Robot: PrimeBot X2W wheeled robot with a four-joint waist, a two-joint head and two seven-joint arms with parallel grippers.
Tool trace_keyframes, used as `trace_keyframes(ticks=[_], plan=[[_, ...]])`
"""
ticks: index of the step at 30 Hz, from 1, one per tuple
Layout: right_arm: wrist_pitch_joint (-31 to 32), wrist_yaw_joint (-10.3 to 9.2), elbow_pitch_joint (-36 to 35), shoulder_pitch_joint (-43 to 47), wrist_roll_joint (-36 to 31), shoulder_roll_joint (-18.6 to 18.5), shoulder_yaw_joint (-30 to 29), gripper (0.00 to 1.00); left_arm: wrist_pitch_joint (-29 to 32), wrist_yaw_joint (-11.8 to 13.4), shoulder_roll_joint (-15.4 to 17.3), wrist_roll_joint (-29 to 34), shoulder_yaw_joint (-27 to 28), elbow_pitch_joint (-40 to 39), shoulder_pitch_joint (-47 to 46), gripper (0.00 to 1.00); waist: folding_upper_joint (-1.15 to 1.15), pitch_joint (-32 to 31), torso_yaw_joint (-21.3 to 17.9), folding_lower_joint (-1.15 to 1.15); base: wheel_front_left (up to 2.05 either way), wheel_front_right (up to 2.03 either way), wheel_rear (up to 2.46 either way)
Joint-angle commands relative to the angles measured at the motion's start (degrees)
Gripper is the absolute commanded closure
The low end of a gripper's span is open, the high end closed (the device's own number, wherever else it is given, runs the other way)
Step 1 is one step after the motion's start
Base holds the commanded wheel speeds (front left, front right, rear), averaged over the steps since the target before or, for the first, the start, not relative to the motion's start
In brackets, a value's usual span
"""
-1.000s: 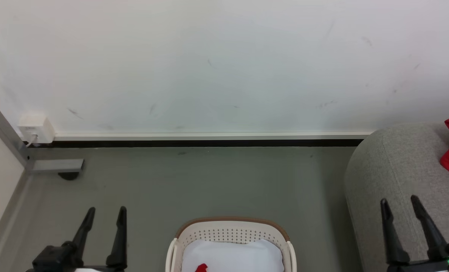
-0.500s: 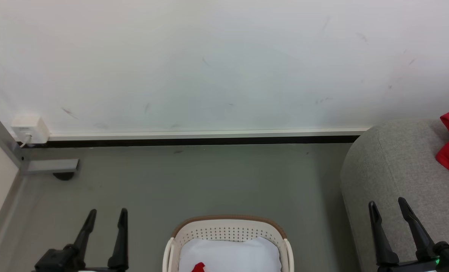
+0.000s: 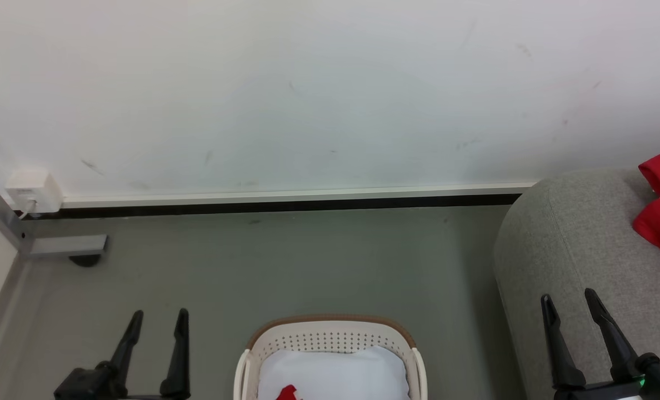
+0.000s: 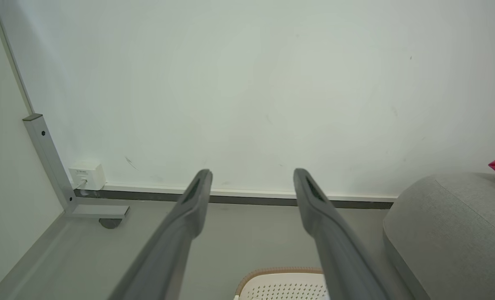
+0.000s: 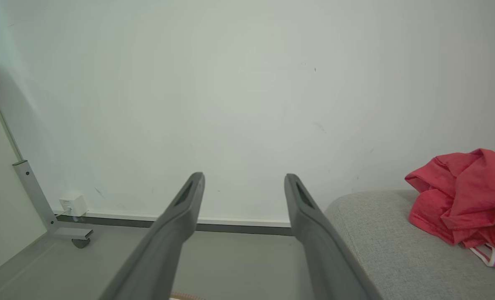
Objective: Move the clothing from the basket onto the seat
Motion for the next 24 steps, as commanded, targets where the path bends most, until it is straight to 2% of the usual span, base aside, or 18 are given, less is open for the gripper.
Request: trace_keyframes(ticks=[1,12,24], plan=[[0.13,-0.12,-0.04,-0.75,-0.19,-0.1,0.13,0.0,-0.05,-0.22,-0.11,0.9,0.35,0.27,0.41,0.0,0.0,0.03,-0.13,0.0,0.0,0.0,0.0],[0.13,-0.12,0.08,-2.87,0.11,-0.44,0.03,0.0,1.17,-2.08,-0.07,1.2,-0.61,3.87,-2.13,0.0,0.0,3.29,-3.16,0.0,0.0,0.0,0.0],[-1.18,-0.13,0.46,-7.92,0.58,-0.1,-1.65,0.0,7.8,-6.05,0.82,1.84,-4.86,13.31,-12.31,0.0,0.0,13.34,-9.95,0.0,0.0,0.0,0.0]])
